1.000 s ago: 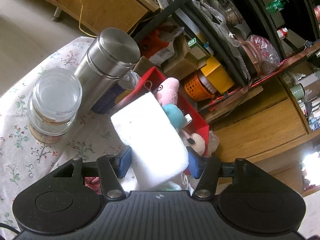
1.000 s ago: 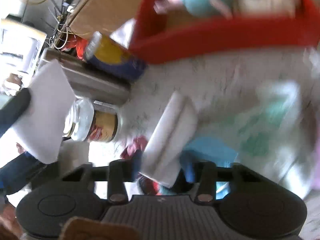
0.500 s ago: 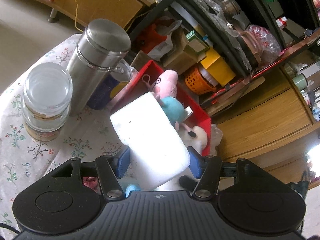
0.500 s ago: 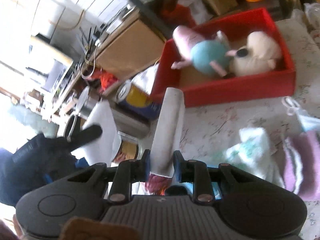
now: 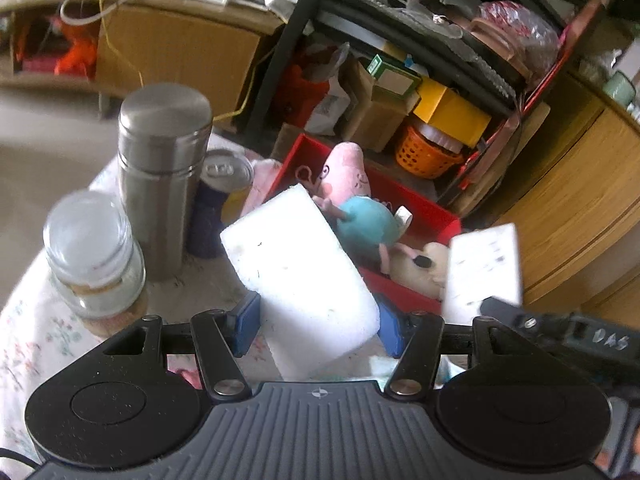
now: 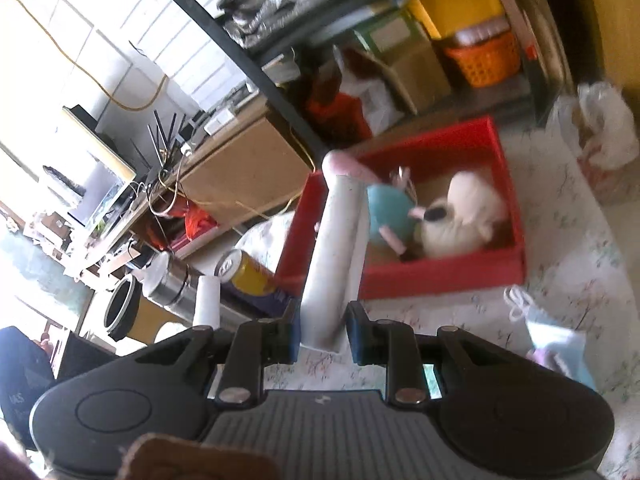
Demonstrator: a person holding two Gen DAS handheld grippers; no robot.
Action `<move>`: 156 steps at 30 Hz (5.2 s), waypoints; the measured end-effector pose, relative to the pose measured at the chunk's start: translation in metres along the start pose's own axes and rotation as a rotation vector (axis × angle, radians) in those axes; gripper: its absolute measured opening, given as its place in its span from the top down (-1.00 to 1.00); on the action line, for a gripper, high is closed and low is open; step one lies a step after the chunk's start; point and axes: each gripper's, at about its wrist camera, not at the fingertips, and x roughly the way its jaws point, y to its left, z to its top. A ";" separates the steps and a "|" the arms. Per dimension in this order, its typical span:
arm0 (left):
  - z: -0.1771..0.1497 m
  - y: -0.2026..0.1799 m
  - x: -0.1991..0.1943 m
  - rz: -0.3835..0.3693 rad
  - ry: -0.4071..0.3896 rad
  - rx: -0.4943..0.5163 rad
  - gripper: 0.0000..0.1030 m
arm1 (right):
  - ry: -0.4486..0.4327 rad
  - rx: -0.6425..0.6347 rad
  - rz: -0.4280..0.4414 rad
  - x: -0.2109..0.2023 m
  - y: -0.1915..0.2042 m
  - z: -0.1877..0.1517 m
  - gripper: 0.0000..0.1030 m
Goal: Organize soft objects
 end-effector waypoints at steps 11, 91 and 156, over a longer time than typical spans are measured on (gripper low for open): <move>0.002 -0.028 0.001 0.082 -0.094 0.131 -0.15 | -0.112 -0.077 -0.065 -0.014 0.003 0.012 1.00; 0.072 -0.067 0.084 0.280 -0.198 0.296 -0.89 | -0.169 -0.113 -0.223 0.072 -0.030 0.075 0.57; -0.067 -0.032 0.060 0.129 0.240 0.303 -0.85 | 0.142 -0.053 -0.431 0.005 -0.102 -0.057 0.38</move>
